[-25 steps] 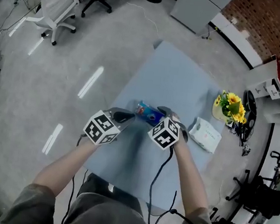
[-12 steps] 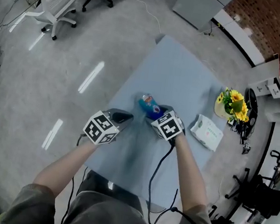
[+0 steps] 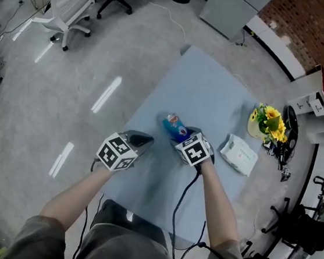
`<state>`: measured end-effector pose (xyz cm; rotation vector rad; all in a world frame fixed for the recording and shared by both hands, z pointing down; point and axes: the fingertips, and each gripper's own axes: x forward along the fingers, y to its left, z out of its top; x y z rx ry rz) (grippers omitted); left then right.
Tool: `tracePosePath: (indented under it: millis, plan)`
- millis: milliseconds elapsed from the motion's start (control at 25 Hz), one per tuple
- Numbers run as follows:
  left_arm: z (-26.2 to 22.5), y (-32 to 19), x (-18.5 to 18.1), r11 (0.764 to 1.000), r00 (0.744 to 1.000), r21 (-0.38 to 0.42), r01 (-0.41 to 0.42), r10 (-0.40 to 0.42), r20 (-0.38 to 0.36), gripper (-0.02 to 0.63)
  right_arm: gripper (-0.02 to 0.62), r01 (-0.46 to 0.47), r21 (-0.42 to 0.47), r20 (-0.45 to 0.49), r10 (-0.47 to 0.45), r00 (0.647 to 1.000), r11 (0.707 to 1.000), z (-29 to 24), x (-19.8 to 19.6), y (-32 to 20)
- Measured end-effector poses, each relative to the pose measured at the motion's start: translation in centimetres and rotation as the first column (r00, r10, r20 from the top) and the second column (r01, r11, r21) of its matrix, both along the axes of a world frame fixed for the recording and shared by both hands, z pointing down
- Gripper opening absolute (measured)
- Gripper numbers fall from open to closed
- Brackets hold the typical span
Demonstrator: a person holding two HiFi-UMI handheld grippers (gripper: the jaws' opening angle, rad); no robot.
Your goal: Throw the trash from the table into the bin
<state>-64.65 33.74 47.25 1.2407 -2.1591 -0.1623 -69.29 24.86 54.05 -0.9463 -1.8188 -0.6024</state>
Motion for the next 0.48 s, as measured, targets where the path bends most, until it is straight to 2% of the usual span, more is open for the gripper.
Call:
tracePosePath:
  millis: [280, 480]
  plan:
    - [-0.7, -0.6, 1.3, 1.0, 1.0, 0.007, 0.002, -0.002, -0.003, -0.002, 0.305, 0.026, 0.045, 0.041, -0.028, 0.999, 0.999, -1.2, 1.3, -0.2]
    - [-3.3, 0.5, 0.9, 0.999, 0.999, 0.028, 0.02, -0.021, 0.037, -0.002, 0.305, 0.012, 0.013, 0.085, -0.013, 0.996, 1.0, -4.1, 1.3, 0.7]
